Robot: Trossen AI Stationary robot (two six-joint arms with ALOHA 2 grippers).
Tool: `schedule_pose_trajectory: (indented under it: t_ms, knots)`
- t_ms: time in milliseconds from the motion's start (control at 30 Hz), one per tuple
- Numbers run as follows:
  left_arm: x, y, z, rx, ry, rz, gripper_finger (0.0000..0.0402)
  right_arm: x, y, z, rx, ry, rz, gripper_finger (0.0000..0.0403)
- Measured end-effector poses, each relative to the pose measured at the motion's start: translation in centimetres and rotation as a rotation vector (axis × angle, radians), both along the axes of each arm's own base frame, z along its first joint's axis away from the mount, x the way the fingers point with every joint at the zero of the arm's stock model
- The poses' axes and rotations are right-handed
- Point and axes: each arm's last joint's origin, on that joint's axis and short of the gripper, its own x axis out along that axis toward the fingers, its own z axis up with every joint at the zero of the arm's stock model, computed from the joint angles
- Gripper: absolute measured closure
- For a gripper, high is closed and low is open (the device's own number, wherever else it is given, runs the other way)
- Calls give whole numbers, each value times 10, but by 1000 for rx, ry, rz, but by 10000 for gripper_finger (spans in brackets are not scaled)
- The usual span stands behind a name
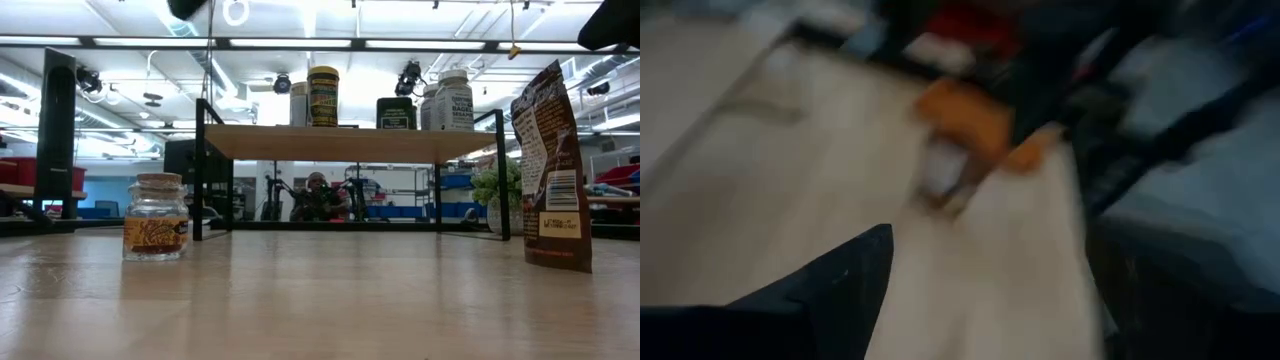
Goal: Shelf spices
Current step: Put the green seasoning bottle on the shelf aligned with the other golden seasoning bottle
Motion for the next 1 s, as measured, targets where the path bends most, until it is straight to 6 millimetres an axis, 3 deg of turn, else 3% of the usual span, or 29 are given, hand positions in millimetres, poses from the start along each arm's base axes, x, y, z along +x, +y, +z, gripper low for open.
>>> schedule_pose_trajectory:
  t_ms: [167, 333, 467, 733, 1000]
  knots:
    - [-18, -8, 32, 36, 194, 114, 66, 0, 0, 0, -8, 2, 7, 400]
    - [-29, -23, 46, -45, 281, 140, 66, 0, 0, 0, -6, 2, 7, 397]
    - [-32, -37, 37, -99, 426, 161, 66, 0, 0, 0, 3, 9, 13, 396]
    - [-31, -68, -2, -205, 783, 174, 66, 0, 1, 0, 19, 23, 24, 399]
    - [-23, -92, -33, -237, 953, 160, 66, 0, 1, 0, 16, 34, 42, 401]
